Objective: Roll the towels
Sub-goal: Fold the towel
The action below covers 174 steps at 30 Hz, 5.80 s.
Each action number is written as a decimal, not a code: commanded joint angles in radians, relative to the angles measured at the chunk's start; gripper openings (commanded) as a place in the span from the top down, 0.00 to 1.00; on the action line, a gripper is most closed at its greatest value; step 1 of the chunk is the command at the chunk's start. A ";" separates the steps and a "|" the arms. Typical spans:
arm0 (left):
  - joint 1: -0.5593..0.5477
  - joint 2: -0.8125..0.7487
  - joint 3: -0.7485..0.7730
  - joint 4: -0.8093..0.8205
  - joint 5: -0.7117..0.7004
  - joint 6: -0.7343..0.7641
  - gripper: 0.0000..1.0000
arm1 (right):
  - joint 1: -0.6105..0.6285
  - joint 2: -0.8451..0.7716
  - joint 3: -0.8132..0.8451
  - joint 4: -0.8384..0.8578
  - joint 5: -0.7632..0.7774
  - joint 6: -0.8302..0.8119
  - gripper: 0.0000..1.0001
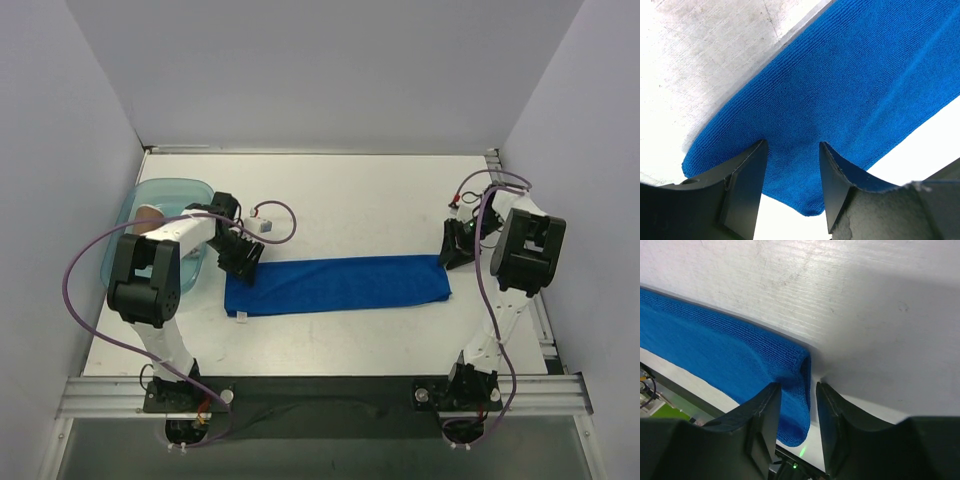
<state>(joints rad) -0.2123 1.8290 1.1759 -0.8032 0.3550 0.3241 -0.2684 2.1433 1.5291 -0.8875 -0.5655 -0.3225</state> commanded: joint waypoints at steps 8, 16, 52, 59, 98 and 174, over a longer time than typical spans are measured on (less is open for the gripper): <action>-0.010 0.053 -0.010 0.030 0.006 0.001 0.44 | 0.008 -0.011 0.014 -0.087 -0.039 -0.012 0.82; -0.010 0.056 -0.009 0.030 0.004 0.003 0.44 | -0.008 -0.042 0.051 -0.094 -0.069 -0.020 1.00; 0.014 -0.034 0.039 0.032 0.077 -0.029 0.49 | -0.002 -0.078 0.052 -0.019 0.026 -0.004 0.60; 0.013 -0.065 0.074 0.032 0.107 -0.069 0.49 | 0.057 -0.186 -0.021 -0.103 -0.019 -0.065 0.77; -0.004 -0.042 0.126 0.078 0.171 -0.143 0.40 | -0.003 -0.123 0.146 -0.091 0.159 0.026 0.50; 0.010 -0.053 -0.050 0.088 0.170 -0.143 0.20 | 0.385 -0.112 0.108 -0.127 -0.183 0.135 1.00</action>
<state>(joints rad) -0.2073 1.7676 1.1236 -0.7395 0.5285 0.1890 0.0788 2.0052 1.6047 -0.9859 -0.6579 -0.2352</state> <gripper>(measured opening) 0.798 0.063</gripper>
